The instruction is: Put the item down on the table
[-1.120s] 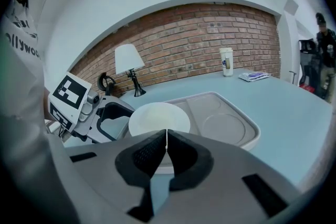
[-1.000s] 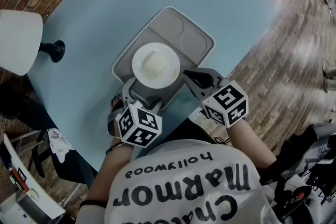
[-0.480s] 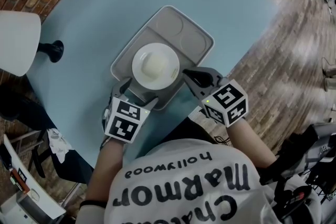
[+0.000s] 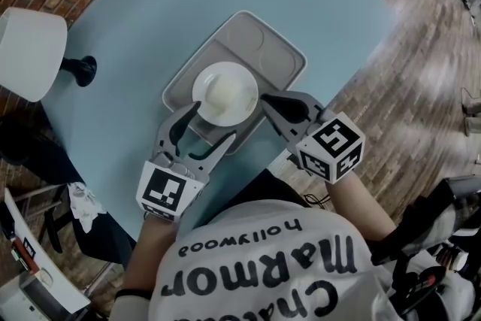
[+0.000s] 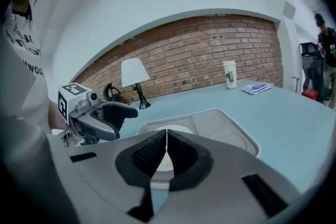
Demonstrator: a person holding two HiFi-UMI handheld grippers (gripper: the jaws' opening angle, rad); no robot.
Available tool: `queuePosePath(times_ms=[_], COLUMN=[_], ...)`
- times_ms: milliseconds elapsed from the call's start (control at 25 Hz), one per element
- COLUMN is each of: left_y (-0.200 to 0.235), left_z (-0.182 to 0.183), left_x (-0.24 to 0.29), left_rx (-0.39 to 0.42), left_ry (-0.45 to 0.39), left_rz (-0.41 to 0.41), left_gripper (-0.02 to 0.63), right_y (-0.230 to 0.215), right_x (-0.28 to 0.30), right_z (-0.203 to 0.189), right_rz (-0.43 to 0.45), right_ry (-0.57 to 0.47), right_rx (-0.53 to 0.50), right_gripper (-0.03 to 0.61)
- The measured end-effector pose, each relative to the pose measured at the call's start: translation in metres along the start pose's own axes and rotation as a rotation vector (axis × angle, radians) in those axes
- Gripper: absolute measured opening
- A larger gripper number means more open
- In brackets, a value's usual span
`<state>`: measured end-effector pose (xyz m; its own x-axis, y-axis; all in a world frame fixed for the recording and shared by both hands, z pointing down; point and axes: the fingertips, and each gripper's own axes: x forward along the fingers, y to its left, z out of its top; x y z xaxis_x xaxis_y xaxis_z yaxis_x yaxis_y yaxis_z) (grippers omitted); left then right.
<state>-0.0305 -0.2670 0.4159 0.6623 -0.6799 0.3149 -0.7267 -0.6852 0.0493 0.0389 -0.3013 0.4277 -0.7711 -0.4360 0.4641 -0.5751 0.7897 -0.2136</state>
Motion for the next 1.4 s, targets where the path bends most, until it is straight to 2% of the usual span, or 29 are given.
queuePosePath(times_ms=[80,120,200,280,320,440,680,1080,1400], left_y=[-0.007,-0.010,-0.015,-0.024,-0.029,-0.046,-0.072,-0.098,-0.111], left_z=[0.005,0.005,0.002,0.001,0.002,0.008,0.004,-0.008,-0.006], left_x=[-0.005,-0.006,-0.010,-0.016,-0.019,-0.027,-0.041,-0.075,-0.077], left_rx=[0.072,0.094,0.098,0.081,0.071,0.021,-0.141,-0.193,-0.178], left_ry=[-0.005,0.005,0.018,0.012,0.003,-0.038,-0.033,-0.034,-0.050], left_rz=[0.006,0.014,0.033,0.029,0.017,-0.008,0.024,0.116,0.116], left_gripper=[0.247,0.217,0.182,0.074,0.042,0.031,0.029,0.029,0.029], right_y=[0.004,0.005,0.010,0.016,0.020,0.034,0.068,0.099,0.097], right_x=[-0.004,-0.006,-0.009,-0.013,-0.016,-0.025,-0.053,-0.079,-0.095], right_z=[0.006,0.007,0.006,0.004,0.004,0.003,-0.004,-0.021,-0.023], right_rz=[0.001,0.002,0.012,0.024,0.030,0.050,0.115,0.122,0.095], right_ry=[-0.018,-0.025,-0.028,-0.025,-0.024,-0.029,-0.053,-0.068,-0.089], right_rx=[-0.017,-0.021,-0.029,-0.038,-0.041,-0.051,-0.111,-0.175,-0.185], right_gripper=[0.011,0.011,0.011,0.011,0.011,0.011,0.011,0.009,0.011])
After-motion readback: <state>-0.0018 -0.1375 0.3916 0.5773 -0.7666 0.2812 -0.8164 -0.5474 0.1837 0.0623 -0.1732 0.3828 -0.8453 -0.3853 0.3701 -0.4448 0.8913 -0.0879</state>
